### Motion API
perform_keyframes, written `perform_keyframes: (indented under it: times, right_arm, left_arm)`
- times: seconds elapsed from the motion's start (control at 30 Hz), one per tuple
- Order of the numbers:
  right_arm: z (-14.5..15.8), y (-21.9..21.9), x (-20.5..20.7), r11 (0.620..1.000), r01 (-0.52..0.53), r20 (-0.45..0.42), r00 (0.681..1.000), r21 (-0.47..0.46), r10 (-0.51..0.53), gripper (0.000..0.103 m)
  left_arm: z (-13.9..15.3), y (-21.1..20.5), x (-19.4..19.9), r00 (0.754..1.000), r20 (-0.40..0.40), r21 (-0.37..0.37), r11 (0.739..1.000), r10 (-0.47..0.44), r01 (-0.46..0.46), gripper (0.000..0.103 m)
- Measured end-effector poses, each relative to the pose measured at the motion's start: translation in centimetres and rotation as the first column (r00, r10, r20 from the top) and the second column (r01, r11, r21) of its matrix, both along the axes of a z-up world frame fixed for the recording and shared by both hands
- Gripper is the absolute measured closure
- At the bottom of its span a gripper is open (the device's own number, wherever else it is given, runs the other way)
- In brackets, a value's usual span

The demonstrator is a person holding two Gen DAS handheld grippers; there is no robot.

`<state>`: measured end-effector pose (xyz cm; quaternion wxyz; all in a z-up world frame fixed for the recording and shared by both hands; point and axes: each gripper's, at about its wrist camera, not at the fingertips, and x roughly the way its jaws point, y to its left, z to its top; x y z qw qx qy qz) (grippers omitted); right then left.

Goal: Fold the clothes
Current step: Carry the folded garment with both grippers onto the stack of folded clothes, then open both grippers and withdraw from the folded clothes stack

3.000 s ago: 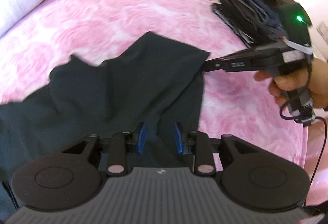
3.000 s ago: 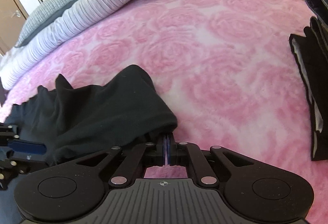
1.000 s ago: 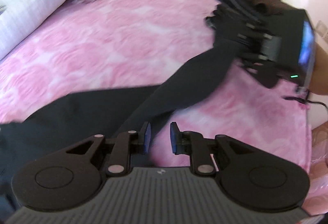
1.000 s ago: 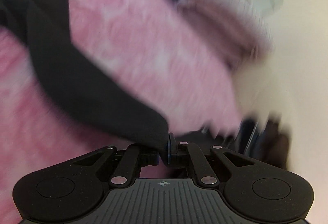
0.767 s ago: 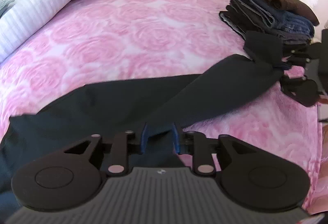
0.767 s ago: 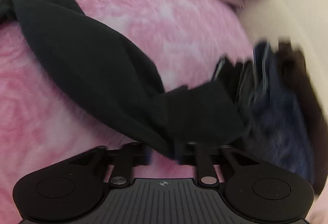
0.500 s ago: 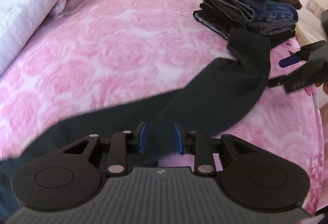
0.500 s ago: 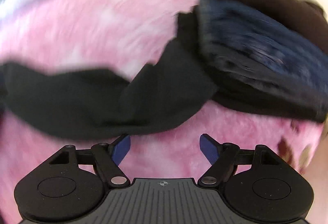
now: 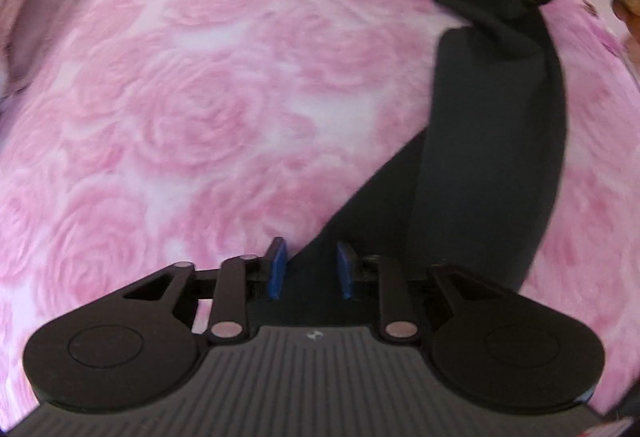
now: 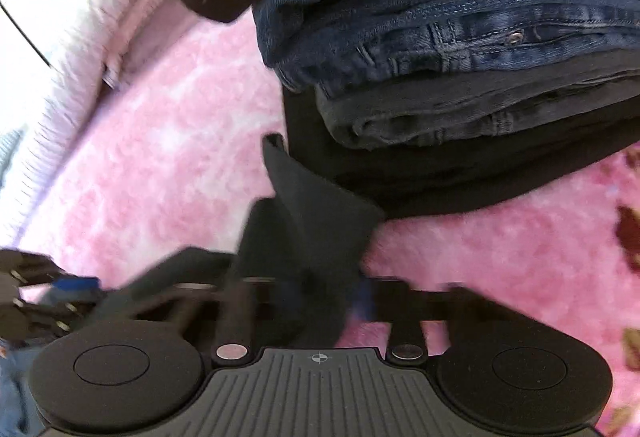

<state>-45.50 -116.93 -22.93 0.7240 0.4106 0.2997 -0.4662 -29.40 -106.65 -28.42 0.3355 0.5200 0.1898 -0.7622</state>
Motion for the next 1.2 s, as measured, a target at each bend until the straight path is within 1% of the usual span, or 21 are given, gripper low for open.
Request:
perform_keyframes:
  times: [0.03, 0.1, 0.17, 0.2, 0.23, 0.27, 0.33, 0.37, 0.4, 0.47, 0.53, 0.6, 0.67, 0.7, 0.8, 0.87, 0.93, 0.97, 1.03, 1.13, 1.2]
  right_arm:
    - [0.2, 0.1, 0.1, 1.0, -0.005, 0.0, 1.0, 0.003, 0.005, 0.097]
    - [0.5, -0.2, -0.1, 1.0, -0.027, -0.027, 0.999, -0.004, 0.027, 0.097]
    - [1.6, -0.1, 0.5, 0.998, -0.058, -0.047, 0.997, -0.038, 0.056, 0.097]
    - [2.6, -0.2, 0.7, 0.994, -0.071, -0.056, 0.996, -0.082, 0.066, 0.098]
    - [3.5, -0.2, 1.0, 0.989, -0.083, -0.066, 0.995, -0.126, 0.076, 0.098]
    - [4.6, -0.1, 1.1, 0.978, -0.097, -0.083, 0.993, -0.185, 0.083, 0.098]
    - [6.0, 0.3, 1.3, 0.951, -0.126, -0.115, 0.989, -0.281, 0.097, 0.098]
    - [6.3, 0.6, 1.4, 0.938, -0.141, -0.129, 0.986, -0.316, 0.105, 0.098]
    - [5.5, 0.8, 1.6, 0.938, -0.154, -0.142, 0.983, -0.31, 0.114, 0.098]
    - [3.8, 1.1, 1.9, 0.94, -0.178, -0.17, 0.977, -0.292, 0.132, 0.098]
    - [1.4, 1.2, 1.6, 0.958, -0.153, -0.185, 0.977, -0.241, 0.11, 0.098]
    - [0.0, 1.0, 1.3, 0.97, -0.123, -0.186, 0.979, -0.209, 0.084, 0.098]
    - [0.1, 1.1, 1.4, 0.967, -0.131, -0.199, 0.976, -0.22, 0.087, 0.098]
    - [0.5, 1.1, 1.6, 0.962, -0.138, -0.2, 0.976, -0.236, 0.091, 0.098]
    - [2.3, 1.4, 2.1, 0.939, -0.141, -0.158, 0.983, -0.312, 0.095, 0.098]
    - [2.9, 1.5, 2.5, 0.924, -0.152, -0.14, 0.984, -0.351, 0.109, 0.098]
    - [2.6, 1.3, 2.9, 0.924, -0.171, -0.15, 0.981, -0.342, 0.126, 0.098]
    - [2.5, 1.5, 2.8, 0.922, -0.183, -0.168, 0.977, -0.341, 0.132, 0.098]
    - [2.1, 1.5, 3.4, 0.922, -0.204, -0.226, 0.965, -0.331, 0.132, 0.098]
    - [1.6, 1.4, 2.5, 0.939, -0.151, -0.227, 0.971, -0.309, 0.082, 0.098]
    - [1.5, 1.8, 2.3, 0.932, -0.16, -0.24, 0.967, -0.326, 0.082, 0.098]
  left_arm:
    - [0.1, 0.0, 0.0, 1.0, 0.001, 0.017, 1.0, -0.024, 0.024, 0.101]
    - [0.4, 0.2, -0.3, 0.997, 0.023, 0.012, 0.998, -0.069, 0.069, 0.103]
    - [1.4, 0.1, -0.1, 0.999, 0.019, -0.037, 0.998, -0.049, 0.05, 0.103]
    - [2.2, -0.1, 0.3, 1.0, 0.007, -0.075, 0.997, -0.015, 0.015, 0.103]
    - [3.3, -0.5, 1.0, 0.999, -0.015, -0.125, 0.991, 0.047, -0.048, 0.103]
    - [4.3, -0.8, 2.0, 0.992, -0.041, -0.171, 0.978, 0.118, -0.124, 0.103]
    - [5.7, -1.4, 3.8, 0.963, -0.096, -0.228, 0.936, 0.254, -0.269, 0.103]
    - [5.6, -1.6, 4.3, 0.949, -0.111, -0.222, 0.924, 0.295, -0.313, 0.103]
    - [5.1, -1.7, 4.5, 0.943, -0.111, -0.203, 0.922, 0.313, -0.33, 0.102]
    - [3.2, -1.7, 3.8, 0.948, -0.08, -0.156, 0.935, 0.309, -0.318, 0.101]
    - [1.7, -1.6, 3.0, 0.952, -0.057, -0.119, 0.945, 0.3, -0.305, 0.096]
    - [1.5, -1.2, 2.6, 0.947, -0.062, -0.119, 0.94, 0.314, -0.319, 0.094]
    - [2.4, -0.6, 2.7, 0.934, -0.101, -0.129, 0.927, 0.342, -0.353, 0.093]
    - [2.9, -0.2, 2.9, 0.927, -0.12, -0.133, 0.919, 0.356, -0.37, 0.09]
    - [4.7, 1.2, 3.7, 0.904, -0.153, -0.149, 0.895, 0.4, -0.421, 0.089]
    - [5.3, 2.4, 4.2, 0.886, -0.175, -0.135, 0.881, 0.43, -0.454, 0.088]
    - [5.4, 3.6, 4.4, 0.876, -0.178, -0.105, 0.877, 0.448, -0.469, 0.088]
    - [5.2, 4.3, 4.3, 0.879, -0.167, -0.085, 0.882, 0.446, -0.463, 0.088]
    - [4.7, 5.5, 3.5, 0.896, -0.138, -0.081, 0.897, 0.422, -0.434, 0.088]
    - [3.9, 7.4, 2.0, 0.923, -0.089, -0.091, 0.92, 0.374, -0.382, 0.088]
    - [3.4, 8.6, 0.9, 0.938, -0.056, -0.096, 0.934, 0.341, -0.345, 0.088]
